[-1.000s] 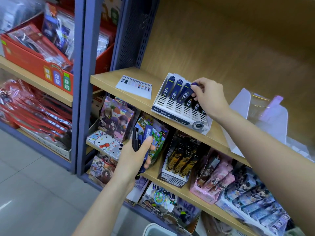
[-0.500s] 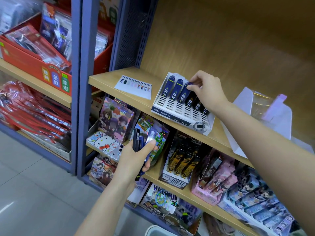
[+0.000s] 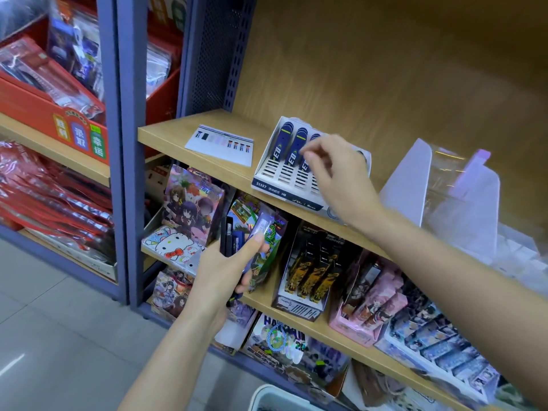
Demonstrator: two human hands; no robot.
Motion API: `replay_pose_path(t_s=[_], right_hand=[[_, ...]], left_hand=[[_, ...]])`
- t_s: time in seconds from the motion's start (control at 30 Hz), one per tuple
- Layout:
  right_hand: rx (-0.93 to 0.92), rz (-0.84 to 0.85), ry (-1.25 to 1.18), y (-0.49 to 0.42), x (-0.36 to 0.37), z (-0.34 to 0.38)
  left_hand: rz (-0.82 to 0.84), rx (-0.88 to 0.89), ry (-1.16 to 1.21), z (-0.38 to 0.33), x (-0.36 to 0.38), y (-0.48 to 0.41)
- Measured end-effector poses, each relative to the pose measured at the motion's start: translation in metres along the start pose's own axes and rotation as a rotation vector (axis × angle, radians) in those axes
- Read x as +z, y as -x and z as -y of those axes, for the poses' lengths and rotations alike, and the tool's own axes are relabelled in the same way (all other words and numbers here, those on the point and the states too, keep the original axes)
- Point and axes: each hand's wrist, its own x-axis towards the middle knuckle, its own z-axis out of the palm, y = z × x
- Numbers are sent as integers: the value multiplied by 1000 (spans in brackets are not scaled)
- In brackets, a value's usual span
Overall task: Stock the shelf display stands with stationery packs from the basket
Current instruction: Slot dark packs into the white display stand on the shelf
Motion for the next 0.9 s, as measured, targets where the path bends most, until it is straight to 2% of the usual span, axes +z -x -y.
replay_pose_path(t_s=[0.1,0.17,0.23,0.3,0.4,0.5,0.57,0.63,0.73,0.8,0.9], right_hand=[[-36,259,-35,32,6,17],[98,489,-111,44,7,24],[257,606,-271,49,5,25],[343,597,-387,49,-1,25],[403,476,-571,48,-10,26],[336,327,-651,54,-19,24],[273,293,-653,63,-23,21],[188,289,-544,73,-25,20],[-80,275,-210,83,-26,18],[-225,319,-82,90,-22,15],[-253,428,45,101,-14,15]], left_hand=[[56,-8,-30,-1,3,3],[87,-10,-43,-2,4,6],[110,-9,-40,-2,4,7],[133,-17,-33,-2,3,9],[159,-43,36,-4,2,9],[144,-60,202,-7,1,8],[119,-70,234,-7,-1,8],[100,-73,224,-6,-2,9],[68,-89,225,-7,-2,9],[31,-116,263,-9,-3,9],[-45,-98,245,-9,-5,7]])
